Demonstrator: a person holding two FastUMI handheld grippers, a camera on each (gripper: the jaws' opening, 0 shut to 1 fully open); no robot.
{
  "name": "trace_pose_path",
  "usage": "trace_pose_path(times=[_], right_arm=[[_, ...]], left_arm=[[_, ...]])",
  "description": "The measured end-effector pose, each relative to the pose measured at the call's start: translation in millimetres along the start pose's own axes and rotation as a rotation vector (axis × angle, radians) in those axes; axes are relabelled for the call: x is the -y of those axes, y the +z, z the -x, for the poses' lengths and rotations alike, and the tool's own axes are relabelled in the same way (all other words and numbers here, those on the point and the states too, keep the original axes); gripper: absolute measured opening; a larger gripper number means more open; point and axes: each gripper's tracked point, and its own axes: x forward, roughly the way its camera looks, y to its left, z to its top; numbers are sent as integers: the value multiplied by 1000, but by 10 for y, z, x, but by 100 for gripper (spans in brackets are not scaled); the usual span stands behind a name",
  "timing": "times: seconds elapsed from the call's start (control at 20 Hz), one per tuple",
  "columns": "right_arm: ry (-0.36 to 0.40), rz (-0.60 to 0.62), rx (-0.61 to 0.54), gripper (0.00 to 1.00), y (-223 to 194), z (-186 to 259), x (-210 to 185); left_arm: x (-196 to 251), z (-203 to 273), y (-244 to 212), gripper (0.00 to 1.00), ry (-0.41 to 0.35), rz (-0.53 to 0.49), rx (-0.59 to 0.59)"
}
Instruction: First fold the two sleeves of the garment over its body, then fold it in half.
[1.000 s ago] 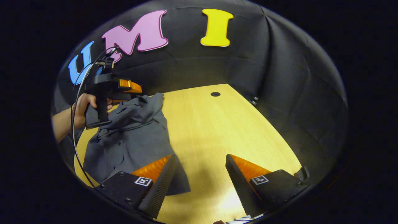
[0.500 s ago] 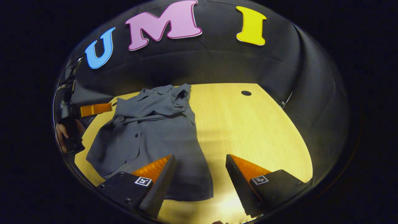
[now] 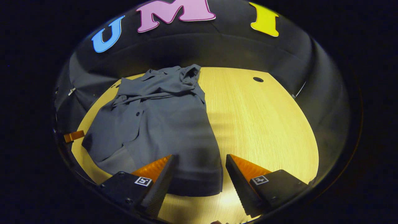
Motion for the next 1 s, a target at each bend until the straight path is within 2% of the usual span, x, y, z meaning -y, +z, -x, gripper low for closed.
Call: trace_pose_path(times=[0.15,0.5,0.75,0.9,0.95,1.0], right_arm=[[-24,-20,-44,100,-182,-28,64],[-26,-14,-82,100,-330,-134,44],[-22,10,-79,99,-364,-156,27],[-21,1,-95,99,-381,-169,4],[-22,-3,-91,98,-350,-159,-26],[-15,-10,-93,83,-363,-213,-75]], left_arm=[[-80,13,-252,96,8,4,-55],[105,-92,-472,96,-4,-114,-113],[113,-139,-475,98,-7,-79,-122],[195,-157,-494,97,-17,-97,-128],[243,-161,-481,87,-27,-110,-114],[292,-172,-495,83,-37,-121,-119]])
